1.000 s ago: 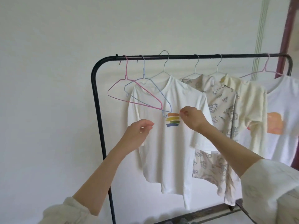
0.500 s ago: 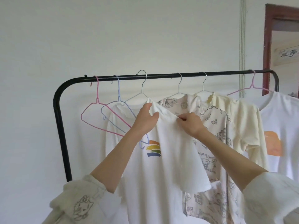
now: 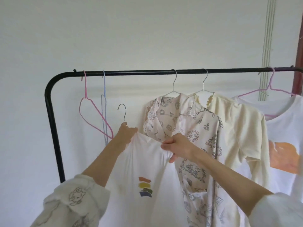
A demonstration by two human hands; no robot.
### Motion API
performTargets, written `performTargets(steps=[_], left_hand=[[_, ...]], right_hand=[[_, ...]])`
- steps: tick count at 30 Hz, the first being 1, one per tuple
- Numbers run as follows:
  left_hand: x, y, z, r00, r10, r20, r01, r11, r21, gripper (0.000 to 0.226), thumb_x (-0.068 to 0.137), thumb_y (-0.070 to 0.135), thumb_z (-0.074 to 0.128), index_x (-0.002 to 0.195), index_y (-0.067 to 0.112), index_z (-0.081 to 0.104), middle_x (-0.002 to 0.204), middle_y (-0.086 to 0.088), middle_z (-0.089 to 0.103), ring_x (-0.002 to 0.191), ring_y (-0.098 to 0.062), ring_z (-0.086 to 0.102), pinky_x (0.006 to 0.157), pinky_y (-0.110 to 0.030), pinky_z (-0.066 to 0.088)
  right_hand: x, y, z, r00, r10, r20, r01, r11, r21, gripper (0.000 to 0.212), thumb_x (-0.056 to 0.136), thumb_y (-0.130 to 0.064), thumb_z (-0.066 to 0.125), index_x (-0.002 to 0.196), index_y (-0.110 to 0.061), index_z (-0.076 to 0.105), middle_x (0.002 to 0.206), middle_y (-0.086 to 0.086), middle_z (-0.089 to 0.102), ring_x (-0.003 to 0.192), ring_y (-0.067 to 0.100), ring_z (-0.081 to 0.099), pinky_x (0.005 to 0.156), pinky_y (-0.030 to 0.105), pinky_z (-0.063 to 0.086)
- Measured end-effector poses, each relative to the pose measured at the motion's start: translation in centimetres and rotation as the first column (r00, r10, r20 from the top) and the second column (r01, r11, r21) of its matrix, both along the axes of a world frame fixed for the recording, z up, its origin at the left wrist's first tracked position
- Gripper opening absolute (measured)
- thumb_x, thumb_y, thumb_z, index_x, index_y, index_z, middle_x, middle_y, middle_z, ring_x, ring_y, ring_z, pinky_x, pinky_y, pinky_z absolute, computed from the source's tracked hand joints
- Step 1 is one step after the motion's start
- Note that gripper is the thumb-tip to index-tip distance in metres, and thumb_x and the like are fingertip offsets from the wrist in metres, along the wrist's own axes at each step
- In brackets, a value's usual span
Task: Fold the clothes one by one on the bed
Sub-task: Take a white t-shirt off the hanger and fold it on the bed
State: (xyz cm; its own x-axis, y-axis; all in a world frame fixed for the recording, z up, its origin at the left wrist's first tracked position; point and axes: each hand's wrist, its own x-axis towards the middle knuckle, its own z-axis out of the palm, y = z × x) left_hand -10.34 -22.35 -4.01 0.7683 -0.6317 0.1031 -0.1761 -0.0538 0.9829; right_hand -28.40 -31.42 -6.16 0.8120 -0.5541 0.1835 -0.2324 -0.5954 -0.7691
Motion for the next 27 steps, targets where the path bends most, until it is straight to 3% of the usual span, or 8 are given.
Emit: performTargets(steps=[3,6,9,13,15,19,23,27], left_hand=[[-0.8,-0.2,1.2,0.999,-0.038,-0.013,0.037,0.996,-0.076,0.05,0.09,0.009,0.053,0.136,0.014,0.033,0.111,-0.004,0.047,0.1,-0.02,0.045,0.088,-0.036,0.037],[-2.1,-0.9,3.2,0.998,-0.062,0.011,0.063,0.984,-0.164,0.035,0.09,0.006,0.051,0.12,0.017,0.038,0.096,0.001,0.048,0.091,-0.017,0.045,0.086,-0.035,0.037],[-3.0,-1.3,5.4,0.994,-0.063,0.084,0.08,0.973,-0.214,0.027,0.091,0.005,0.048,0.111,0.019,0.038,0.094,0.002,0.046,0.083,-0.013,0.046,0.087,-0.035,0.042],[-3.8,-1.9,8.3,0.979,-0.034,0.199,0.095,0.946,-0.309,0.02,0.09,0.009,0.05,0.097,0.025,0.041,0.123,-0.009,0.051,0.092,-0.017,0.048,0.089,-0.034,0.043],[-4.2,-2.1,9.5,0.969,0.003,0.249,0.086,0.934,-0.346,0.019,0.089,0.009,0.05,0.097,0.024,0.041,0.136,-0.01,0.047,0.1,-0.018,0.048,0.089,-0.032,0.04],[-3.1,-2.8,10.9,0.952,-0.022,0.307,0.116,0.949,-0.293,0.028,0.091,0.006,0.045,0.114,0.02,0.04,0.146,-0.008,0.038,0.123,-0.024,0.047,0.085,-0.027,0.033],[-1.0,-3.4,10.0,0.959,-0.109,0.262,0.136,0.987,-0.087,0.044,0.093,0.011,0.045,0.135,0.019,0.032,0.148,-0.001,0.032,0.098,-0.018,0.043,0.086,-0.03,0.035],[-0.1,-3.7,7.6,0.976,-0.029,0.217,0.046,0.996,-0.072,0.048,0.093,0.025,0.051,0.135,0.008,0.034,0.139,-0.018,0.043,0.115,-0.028,0.05,0.097,-0.035,0.04]], right_hand=[[-0.1,0.5,1.8,0.985,0.019,0.173,-0.019,1.0,0.0,0.034,0.09,-0.007,0.052,0.058,-0.007,0.042,0.057,0.006,0.029,0.037,0.005,0.035,0.041,0.016,0.025],[-0.9,0.5,4.0,0.931,-0.034,0.363,0.051,0.998,-0.037,0.043,0.095,-0.019,0.049,0.057,-0.021,0.03,0.056,-0.006,0.025,0.038,0.002,0.022,0.038,0.013,0.017],[-1.7,0.2,5.7,0.91,-0.027,0.414,0.072,0.993,-0.093,0.036,0.095,-0.025,0.05,0.062,-0.017,0.037,0.058,-0.005,0.031,0.042,0.002,0.027,0.04,0.013,0.022],[-2.2,0.3,6.9,0.839,-0.023,0.543,0.123,0.981,-0.148,0.027,0.094,-0.023,0.051,0.069,-0.011,0.05,0.064,-0.007,0.045,0.053,-0.003,0.04,0.055,0.011,0.031],[-2.0,0.5,7.2,0.81,-0.008,0.586,0.142,0.973,-0.182,0.028,0.094,-0.021,0.051,0.074,-0.001,0.054,0.071,-0.002,0.05,0.067,0.002,0.046,0.068,0.021,0.035],[-0.7,1.3,7.5,0.831,-0.035,0.555,0.215,0.941,-0.262,0.027,0.097,-0.02,0.045,0.083,0.001,0.054,0.08,0.007,0.053,0.08,0.017,0.047,0.072,0.03,0.032],[1.8,1.9,6.7,0.905,-0.097,0.415,0.27,0.883,-0.384,0.023,0.099,-0.022,0.04,0.081,-0.008,0.044,0.078,0.007,0.051,0.082,0.025,0.047,0.071,0.034,0.031],[3.2,2.4,6.4,0.915,-0.137,0.38,0.281,0.892,-0.354,0.022,0.099,-0.02,0.039,0.082,-0.007,0.043,0.078,0.007,0.049,0.082,0.025,0.044,0.067,0.033,0.023]])
